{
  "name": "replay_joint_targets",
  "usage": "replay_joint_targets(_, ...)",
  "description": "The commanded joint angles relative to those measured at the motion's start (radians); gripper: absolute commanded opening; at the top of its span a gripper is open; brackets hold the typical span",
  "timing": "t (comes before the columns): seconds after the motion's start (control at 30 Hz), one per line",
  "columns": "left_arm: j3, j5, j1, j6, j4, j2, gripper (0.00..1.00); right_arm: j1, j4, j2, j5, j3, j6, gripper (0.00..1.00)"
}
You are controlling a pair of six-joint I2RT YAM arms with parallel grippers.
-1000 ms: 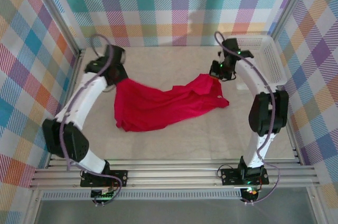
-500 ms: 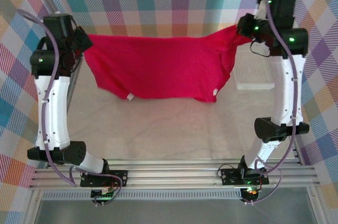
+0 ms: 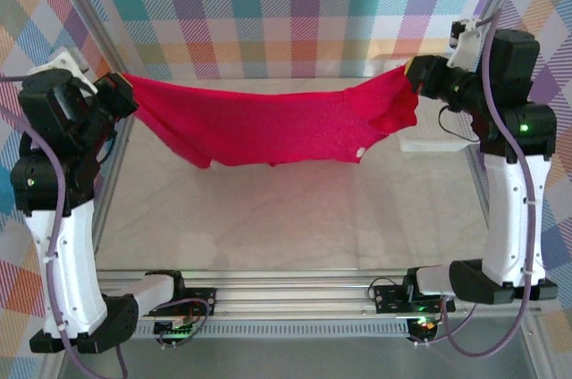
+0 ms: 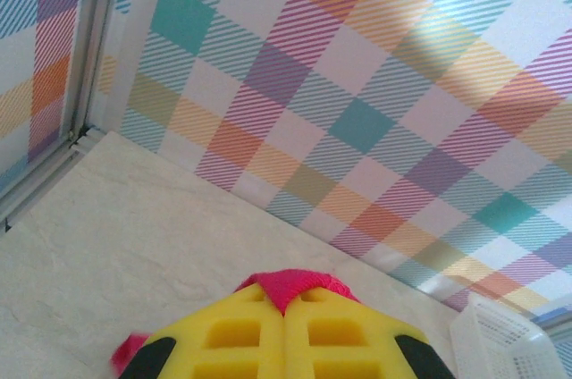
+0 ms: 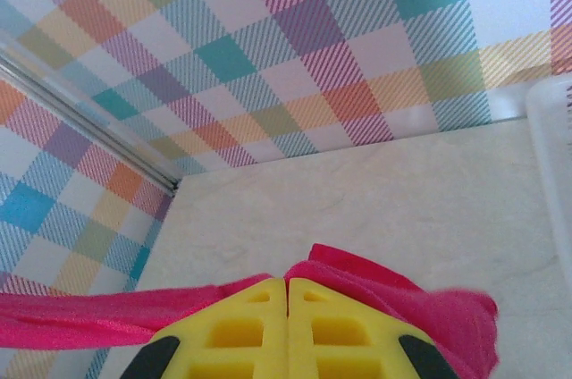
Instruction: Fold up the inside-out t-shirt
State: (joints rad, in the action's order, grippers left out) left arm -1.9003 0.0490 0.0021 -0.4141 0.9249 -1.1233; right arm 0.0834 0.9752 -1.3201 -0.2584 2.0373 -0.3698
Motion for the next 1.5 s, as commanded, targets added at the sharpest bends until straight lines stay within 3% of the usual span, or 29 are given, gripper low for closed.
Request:
replay_joint_targets(0.0, -0.030, -0.022, 0.011, 0.003, -0.060, 0.021, 0.00, -0.007, -0.133, 0.074, -0.023, -0.001, -0.009, 0.00)
replay_joint_targets(0.27, -0.116, -0.010, 0.011, -0.005, -0.083, 0.092, 0.00, -0.007, -0.184, 0.158, -0.028, 0.069, 0.009, 0.00)
replay_joint_targets(0.63, -0.140, -0.018, 0.012, -0.021, -0.123, 0.110, 0.00, -0.008, -0.210, 0.146, -0.021, 0.129, 0.025, 0.00)
replay_joint_targets(0.87, 0.016, -0.073, 0.012, -0.036, -0.180, 0.033, 0.00, -0.007, -0.316, 0.077, -0.010, -0.023, 0.006, 0.00)
replay_joint_targets(1.0, 0.133, -0.033, 0.011, -0.027, -0.229, -0.116, 0.00, -0.007, -0.398, -0.091, -0.048, -0.096, -0.040, 0.00)
replay_joint_targets(1.17, 0.189, 0.106, 0.015, -0.018, -0.311, -0.402, 0.00, 0.025, -0.440, -0.408, -0.042, -0.048, -0.062, 0.00)
replay_joint_targets(1.33, 0.110, 0.153, 0.022, -0.033, -0.332, -0.738, 0.00, 0.071, -0.365, -0.813, -0.023, 0.192, -0.072, 0.00)
replay_joint_targets(1.47, 0.023, 0.149, 0.029, -0.049, -0.342, -0.956, 0.00, 0.100, -0.284, -1.149, -0.015, 0.534, -0.107, 0.00)
